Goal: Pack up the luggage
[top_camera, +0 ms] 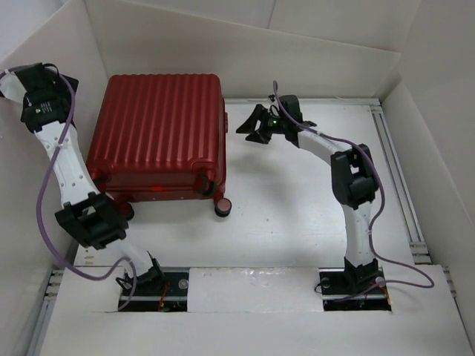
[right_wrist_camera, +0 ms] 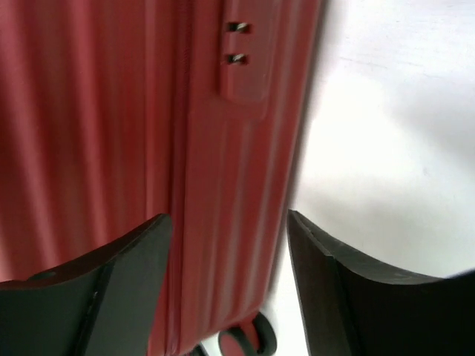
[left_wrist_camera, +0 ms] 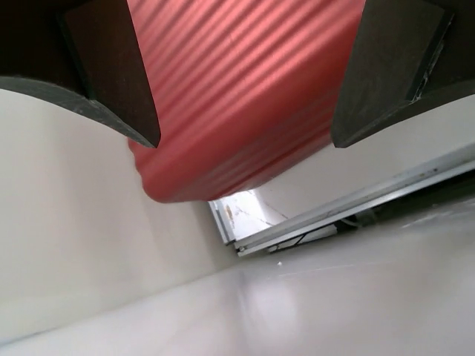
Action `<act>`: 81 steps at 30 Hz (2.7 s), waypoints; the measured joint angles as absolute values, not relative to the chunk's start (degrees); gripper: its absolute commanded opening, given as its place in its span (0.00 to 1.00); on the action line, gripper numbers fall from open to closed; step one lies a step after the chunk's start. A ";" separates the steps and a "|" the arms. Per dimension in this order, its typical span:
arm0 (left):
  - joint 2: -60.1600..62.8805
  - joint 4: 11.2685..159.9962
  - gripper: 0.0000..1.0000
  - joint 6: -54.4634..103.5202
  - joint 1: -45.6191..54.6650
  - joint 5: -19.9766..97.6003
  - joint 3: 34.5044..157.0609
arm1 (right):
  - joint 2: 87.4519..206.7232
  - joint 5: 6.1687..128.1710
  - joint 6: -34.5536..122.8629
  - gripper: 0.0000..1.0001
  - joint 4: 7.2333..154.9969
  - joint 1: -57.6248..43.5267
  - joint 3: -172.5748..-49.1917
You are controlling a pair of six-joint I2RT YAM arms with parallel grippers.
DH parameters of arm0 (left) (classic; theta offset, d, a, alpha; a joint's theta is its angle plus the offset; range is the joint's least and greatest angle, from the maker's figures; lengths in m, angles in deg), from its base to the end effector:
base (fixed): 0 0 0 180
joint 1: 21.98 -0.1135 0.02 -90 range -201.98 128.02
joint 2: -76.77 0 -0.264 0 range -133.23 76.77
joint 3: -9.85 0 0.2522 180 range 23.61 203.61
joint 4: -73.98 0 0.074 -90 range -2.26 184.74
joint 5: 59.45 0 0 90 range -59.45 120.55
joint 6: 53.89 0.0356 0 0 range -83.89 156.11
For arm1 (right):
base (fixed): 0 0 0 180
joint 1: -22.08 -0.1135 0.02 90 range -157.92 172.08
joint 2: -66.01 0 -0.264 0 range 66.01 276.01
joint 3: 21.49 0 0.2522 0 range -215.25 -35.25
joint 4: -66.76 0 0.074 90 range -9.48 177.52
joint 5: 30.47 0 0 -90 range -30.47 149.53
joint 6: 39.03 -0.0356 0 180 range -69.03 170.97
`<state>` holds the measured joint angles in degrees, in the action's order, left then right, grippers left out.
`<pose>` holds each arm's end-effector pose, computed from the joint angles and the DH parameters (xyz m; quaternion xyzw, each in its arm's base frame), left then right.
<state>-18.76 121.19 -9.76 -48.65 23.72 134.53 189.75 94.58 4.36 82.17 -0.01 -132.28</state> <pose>0.3284 0.1697 0.4652 -0.5061 0.6307 -0.0502 0.5861 0.4586 0.2082 0.2275 0.0231 0.8330 0.4892 0.2574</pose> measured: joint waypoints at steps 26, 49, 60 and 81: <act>-52.77 118.83 1.00 -7.49 -49.05 45.53 149.72 | 231.76 93.57 -26.46 0.69 66.87 -0.23 -183.93; -46.67 96.99 1.00 5.04 -12.39 44.94 143.68 | 153.10 84.98 0.43 0.64 78.87 12.14 -87.63; -47.22 108.36 1.00 5.30 -4.76 44.24 153.26 | 140.66 72.74 16.42 0.76 122.50 16.17 -101.14; 26.92 134.00 0.17 -7.97 -13.81 25.80 85.30 | 175.81 79.78 14.11 0.73 115.94 23.51 -146.58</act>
